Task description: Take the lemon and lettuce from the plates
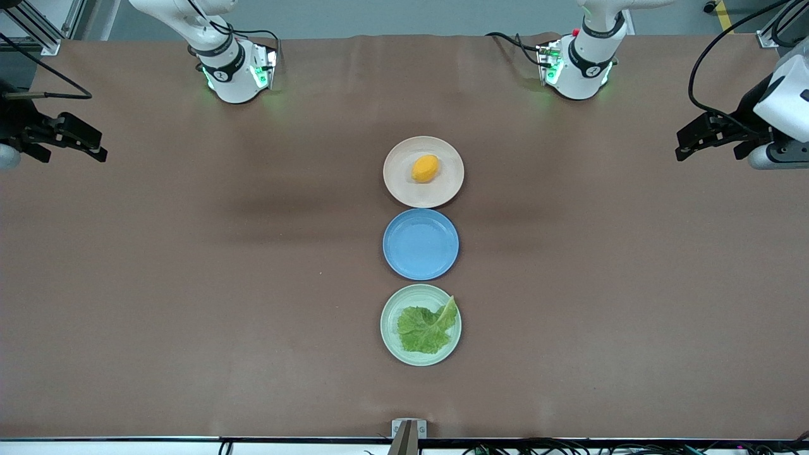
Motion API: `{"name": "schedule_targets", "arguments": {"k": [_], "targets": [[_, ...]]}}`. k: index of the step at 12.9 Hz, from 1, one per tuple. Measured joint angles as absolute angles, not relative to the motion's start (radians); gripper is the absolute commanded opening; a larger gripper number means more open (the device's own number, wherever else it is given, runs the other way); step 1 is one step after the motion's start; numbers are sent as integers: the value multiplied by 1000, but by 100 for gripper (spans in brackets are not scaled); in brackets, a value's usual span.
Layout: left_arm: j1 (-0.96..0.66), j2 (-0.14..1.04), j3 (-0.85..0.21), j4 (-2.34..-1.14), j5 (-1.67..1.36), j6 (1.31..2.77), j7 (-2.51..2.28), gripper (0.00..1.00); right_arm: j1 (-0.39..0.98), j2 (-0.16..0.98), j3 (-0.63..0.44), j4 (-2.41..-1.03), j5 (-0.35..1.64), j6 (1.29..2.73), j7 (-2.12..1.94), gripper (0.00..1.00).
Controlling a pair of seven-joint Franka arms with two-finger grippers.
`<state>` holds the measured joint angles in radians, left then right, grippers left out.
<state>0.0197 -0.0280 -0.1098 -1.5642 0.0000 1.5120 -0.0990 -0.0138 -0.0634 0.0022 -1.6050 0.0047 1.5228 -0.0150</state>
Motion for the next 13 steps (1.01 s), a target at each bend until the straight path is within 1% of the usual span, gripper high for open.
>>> {"name": "schedule_targets", "arguments": {"k": [8,11,13], "targets": [[21,-9,-109,-1564,0,1512,-99,100,-32,-63,1,-1605,5,1523,-31,100],[17,55,-111,-1559,0,1542,-98,100,-32,-63,1,-1605,5,1521,-31,100],[-1,124,-117,-1522,0,1564,-98,100,-32,-62,2,-1605,5,1519,-31,100]]}}
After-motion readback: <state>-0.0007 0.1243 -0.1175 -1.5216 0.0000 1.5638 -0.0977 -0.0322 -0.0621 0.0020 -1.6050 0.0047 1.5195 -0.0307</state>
